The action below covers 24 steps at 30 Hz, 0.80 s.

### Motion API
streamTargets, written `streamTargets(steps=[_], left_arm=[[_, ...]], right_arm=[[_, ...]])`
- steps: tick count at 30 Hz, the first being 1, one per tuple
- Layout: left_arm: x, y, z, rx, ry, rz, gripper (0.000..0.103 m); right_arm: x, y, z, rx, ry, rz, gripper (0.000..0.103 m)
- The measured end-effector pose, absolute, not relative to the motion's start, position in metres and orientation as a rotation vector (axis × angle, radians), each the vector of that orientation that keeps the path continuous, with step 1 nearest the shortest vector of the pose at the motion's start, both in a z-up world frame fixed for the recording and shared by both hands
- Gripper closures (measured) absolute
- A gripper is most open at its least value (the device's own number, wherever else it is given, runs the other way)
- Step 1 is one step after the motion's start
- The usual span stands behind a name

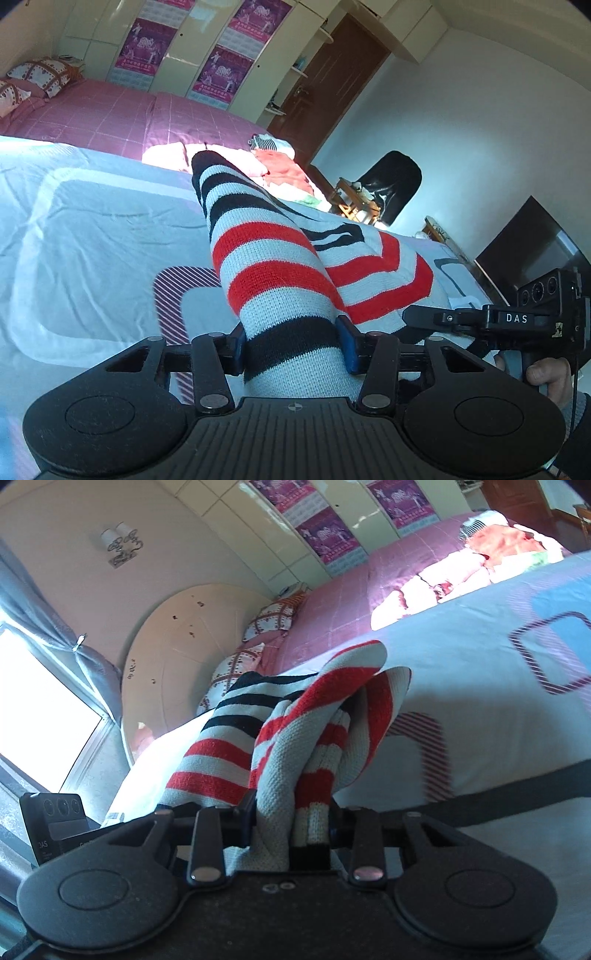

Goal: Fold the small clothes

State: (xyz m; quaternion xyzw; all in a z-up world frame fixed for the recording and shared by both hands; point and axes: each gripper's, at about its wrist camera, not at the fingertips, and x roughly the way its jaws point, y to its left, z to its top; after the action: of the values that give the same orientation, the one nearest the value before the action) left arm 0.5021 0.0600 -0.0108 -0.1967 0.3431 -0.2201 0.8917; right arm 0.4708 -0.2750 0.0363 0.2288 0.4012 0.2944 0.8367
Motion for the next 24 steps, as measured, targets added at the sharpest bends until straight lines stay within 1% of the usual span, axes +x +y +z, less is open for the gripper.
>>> streamTargets(steps=[6, 12, 17, 21, 23, 24], left_arm=[[0.474, 0.139, 0.001, -0.415, 0.684, -0.373, 0.056], [0.436, 0.214, -0.009, -0.439, 0.690, -0.273, 0.056], [0.409, 0.255, -0.034, -0.487, 0.712, -0.175, 0.056], [0.397, 0.273, -0.066, -0.537, 0.757, -0.127, 0.055], [0.392, 0.278, -0.085, -0.604, 0.752, -0.116, 0.049], [0.389, 0.281, -0.089, -0.637, 0.743, -0.114, 0.045]], right_arm=[[0.477, -0.205, 0.040, 0.456, 0.850, 0.710, 0.069], [0.477, -0.130, 0.028, 0.424, 0.894, 0.812, 0.069], [0.477, -0.075, 0.010, 0.417, 0.959, 0.876, 0.070], [0.477, -0.053, -0.016, 0.415, 1.049, 0.876, 0.069], [0.478, -0.055, -0.034, 0.418, 1.097, 0.810, 0.067], [0.478, -0.063, -0.042, 0.488, 1.105, 0.812, 0.069]])
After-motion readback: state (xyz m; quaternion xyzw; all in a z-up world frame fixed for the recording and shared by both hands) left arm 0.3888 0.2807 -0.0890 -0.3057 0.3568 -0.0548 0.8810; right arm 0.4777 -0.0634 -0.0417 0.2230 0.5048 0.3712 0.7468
